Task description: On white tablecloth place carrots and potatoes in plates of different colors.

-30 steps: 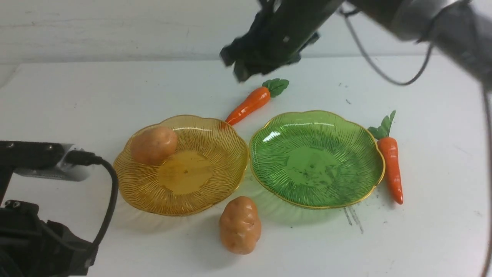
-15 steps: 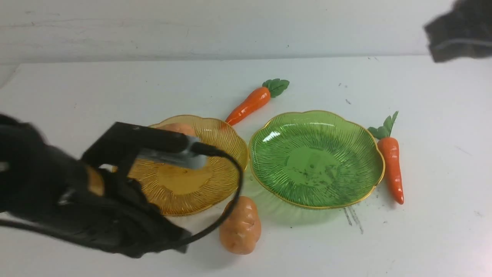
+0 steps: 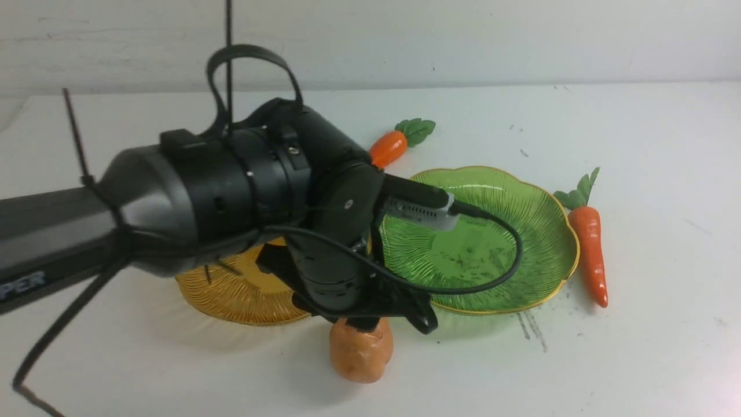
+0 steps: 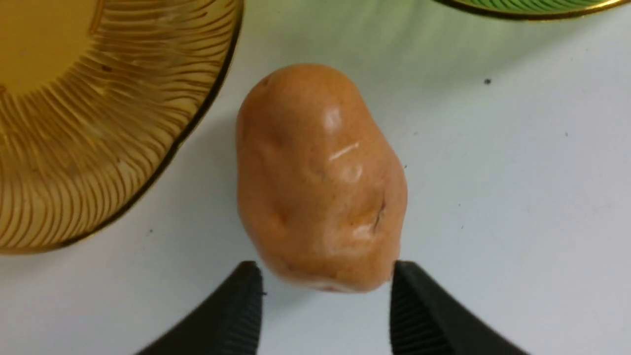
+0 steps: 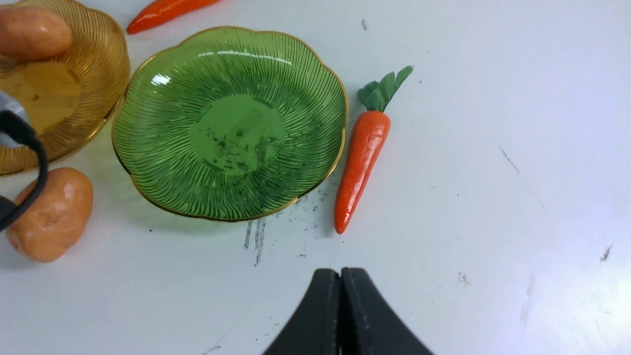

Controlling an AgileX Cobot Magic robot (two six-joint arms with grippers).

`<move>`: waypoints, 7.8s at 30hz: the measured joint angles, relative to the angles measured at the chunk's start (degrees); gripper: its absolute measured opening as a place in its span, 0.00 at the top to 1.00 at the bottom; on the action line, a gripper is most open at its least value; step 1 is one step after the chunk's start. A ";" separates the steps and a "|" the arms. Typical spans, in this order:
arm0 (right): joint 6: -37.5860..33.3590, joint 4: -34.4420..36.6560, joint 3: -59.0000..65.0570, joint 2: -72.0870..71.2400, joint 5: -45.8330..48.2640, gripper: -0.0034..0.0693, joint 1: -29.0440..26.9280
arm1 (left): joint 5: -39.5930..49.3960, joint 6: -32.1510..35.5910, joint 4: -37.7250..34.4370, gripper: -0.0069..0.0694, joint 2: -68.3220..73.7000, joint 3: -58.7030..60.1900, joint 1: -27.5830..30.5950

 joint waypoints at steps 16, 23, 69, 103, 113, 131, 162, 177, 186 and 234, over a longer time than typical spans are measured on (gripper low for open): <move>-4.68 4.65 0.11 0.23 0.26 0.98 0.00 | -2.72 -11.80 1.48 0.02 12.96 -1.71 0.05; -5.87 6.01 0.11 0.23 -0.08 0.98 0.00 | -2.38 -11.80 1.41 0.24 13.98 -1.99 0.24; -1.08 5.75 -1.81 37.25 -11.75 0.89 -13.31 | 3.71 13.31 1.92 0.07 8.41 -6.79 23.14; -0.31 6.99 -25.14 74.38 -16.86 0.45 -9.77 | 13.02 20.10 2.95 0.91 -0.27 -14.16 18.10; 1.00 8.80 -37.25 67.69 -4.72 0.45 -9.14 | 10.66 20.10 2.62 0.91 -0.27 -14.16 18.10; -2.22 17.53 -38.81 71.46 -0.97 0.17 0.69 | 4.07 27.15 -10.33 0.91 17.82 -37.55 22.17; -4.81 19.56 -38.81 57.76 -0.05 0.18 0.69 | -9.89 43.11 -14.00 0.30 50.17 -60.75 23.79; -4.75 15.60 -38.74 54.42 0.01 0.18 0.69 | 0.89 38.17 -15.29 0.69 44.18 -72.43 23.55; -1.70 7.57 -38.49 40.79 0.54 0.26 0.69 | 14.35 34.84 -17.78 0.69 33.94 -78.24 22.40; -1.08 3.85 -9.88 -10.14 2.03 0.97 0.69 | 14.21 13.94 -9.18 0.91 15.26 -42.34 7.35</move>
